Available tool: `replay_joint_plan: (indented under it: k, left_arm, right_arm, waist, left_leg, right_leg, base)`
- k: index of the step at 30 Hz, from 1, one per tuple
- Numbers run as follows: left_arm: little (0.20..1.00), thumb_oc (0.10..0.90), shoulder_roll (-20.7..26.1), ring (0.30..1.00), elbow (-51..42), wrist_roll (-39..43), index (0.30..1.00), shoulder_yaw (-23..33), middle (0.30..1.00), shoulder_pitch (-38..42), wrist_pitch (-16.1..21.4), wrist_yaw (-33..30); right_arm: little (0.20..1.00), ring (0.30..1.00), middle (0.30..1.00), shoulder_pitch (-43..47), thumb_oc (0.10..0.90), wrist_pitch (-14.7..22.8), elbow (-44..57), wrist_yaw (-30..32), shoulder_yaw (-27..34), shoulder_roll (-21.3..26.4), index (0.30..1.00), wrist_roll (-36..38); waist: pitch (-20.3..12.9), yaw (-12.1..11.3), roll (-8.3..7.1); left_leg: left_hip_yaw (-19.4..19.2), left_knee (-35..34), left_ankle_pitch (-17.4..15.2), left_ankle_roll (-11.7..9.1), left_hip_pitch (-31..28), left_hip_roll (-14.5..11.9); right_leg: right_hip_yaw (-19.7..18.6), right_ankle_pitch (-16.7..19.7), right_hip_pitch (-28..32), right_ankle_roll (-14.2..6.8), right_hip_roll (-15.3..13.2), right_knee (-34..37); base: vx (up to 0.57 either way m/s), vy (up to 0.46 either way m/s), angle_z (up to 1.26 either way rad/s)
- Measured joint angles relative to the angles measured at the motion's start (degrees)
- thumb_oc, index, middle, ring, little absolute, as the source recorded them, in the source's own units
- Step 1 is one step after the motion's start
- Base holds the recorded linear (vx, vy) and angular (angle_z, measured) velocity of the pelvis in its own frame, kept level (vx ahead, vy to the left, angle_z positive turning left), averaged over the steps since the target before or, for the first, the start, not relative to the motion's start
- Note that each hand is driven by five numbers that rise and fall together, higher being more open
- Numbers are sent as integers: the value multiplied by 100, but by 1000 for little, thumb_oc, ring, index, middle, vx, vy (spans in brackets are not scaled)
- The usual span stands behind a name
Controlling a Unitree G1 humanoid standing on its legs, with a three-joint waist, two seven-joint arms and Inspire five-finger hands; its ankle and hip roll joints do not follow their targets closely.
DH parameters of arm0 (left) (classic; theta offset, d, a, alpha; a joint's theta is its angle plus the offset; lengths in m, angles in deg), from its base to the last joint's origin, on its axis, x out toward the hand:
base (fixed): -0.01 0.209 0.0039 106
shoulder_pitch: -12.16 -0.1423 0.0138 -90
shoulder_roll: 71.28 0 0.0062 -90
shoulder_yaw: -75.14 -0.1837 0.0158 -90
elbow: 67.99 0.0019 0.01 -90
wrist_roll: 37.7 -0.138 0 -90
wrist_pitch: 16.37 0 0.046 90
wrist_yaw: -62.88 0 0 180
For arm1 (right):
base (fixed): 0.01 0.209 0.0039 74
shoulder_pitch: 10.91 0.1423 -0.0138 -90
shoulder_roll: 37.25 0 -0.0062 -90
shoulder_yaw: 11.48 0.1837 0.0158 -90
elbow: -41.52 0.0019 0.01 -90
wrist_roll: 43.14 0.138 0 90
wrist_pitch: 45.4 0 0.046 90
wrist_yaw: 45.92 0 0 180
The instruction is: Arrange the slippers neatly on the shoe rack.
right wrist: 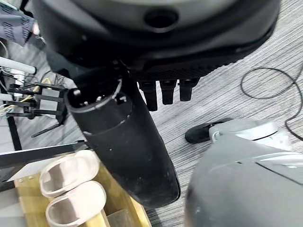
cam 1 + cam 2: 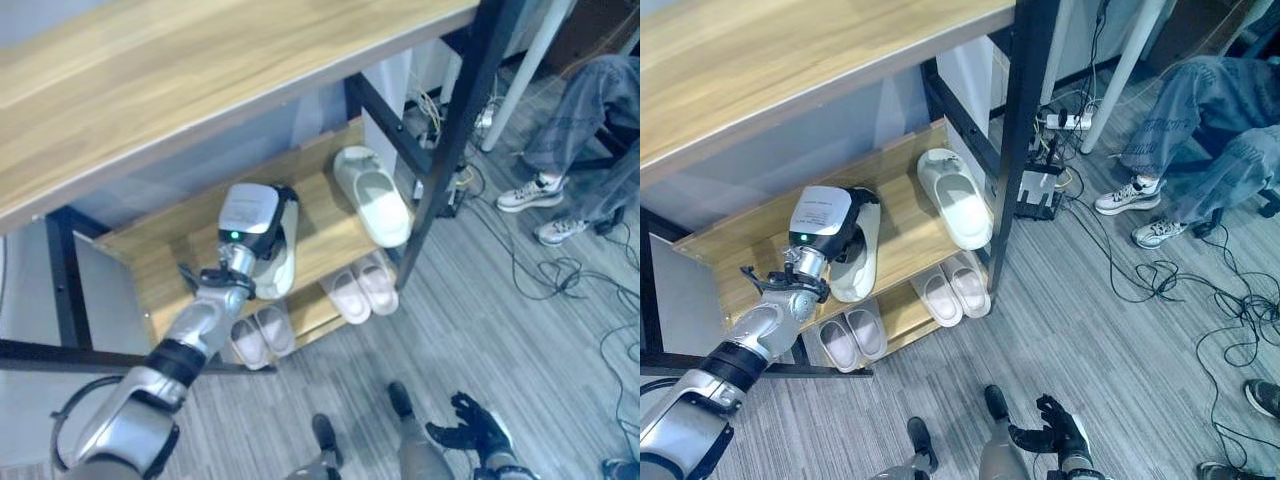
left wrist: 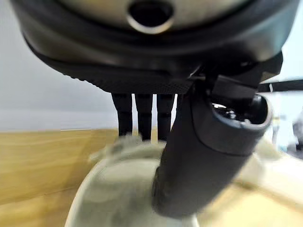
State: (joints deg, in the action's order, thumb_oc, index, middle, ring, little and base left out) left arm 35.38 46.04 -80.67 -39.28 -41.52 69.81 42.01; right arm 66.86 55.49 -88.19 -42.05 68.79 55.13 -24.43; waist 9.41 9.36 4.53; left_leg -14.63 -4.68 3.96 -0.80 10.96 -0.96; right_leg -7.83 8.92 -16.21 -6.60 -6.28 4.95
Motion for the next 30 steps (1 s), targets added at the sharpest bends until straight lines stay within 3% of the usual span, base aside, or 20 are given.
replay_joint_plan:
  k: [6,17,21,25,30]
  left_arm:
    - [300,400,-439,300,-68,-19,300,-172,300,284,-24,6]
    - [300,400,-460,300,615,-57,300,-600,300,1106,-122,-130]
    - [300,400,-415,300,754,-64,300,-773,300,1533,-142,-152]
    - [300,400,82,300,759,-72,300,-911,300,1694,-98,-157]
    - [300,400,76,300,812,-139,300,-941,300,1801,-127,-281]
  right_arm:
    - [900,900,900,178,800,2,-61,9,-29,-14,900,60]
    - [900,900,900,211,800,13,-70,49,-25,16,900,178]
    - [900,900,900,224,800,31,-120,94,-22,42,900,192]
    - [900,900,900,410,800,59,-156,173,-31,38,900,226]
    - [900,900,900,523,800,197,-150,194,-37,40,900,227]
  waist:
    - [133,6,-26]
    - [210,173,-37]
    - [304,170,-49]
    - [350,287,-75]
    - [354,281,-81]
  left_leg:
    - [-18,-1,0,0,-10,4]
    - [-124,-1,-5,-11,5,-39]
    - [-173,0,3,-22,94,-67]
    - [-246,-1,1,-24,131,-91]
    - [-240,-1,22,-52,255,-104]
  right_leg:
    - [-8,7,5,2,-4,0]
    - [-115,13,-78,-6,25,20]
    - [-165,54,-190,18,67,2]
    - [-247,86,-269,43,124,-1]
    - [-248,112,-394,58,137,0]
  base:
    - [-2,-2,-1]
    - [15,-39,-5]
    - [17,-44,-9]
    - [13,-18,-10]
    - [0,0,0]
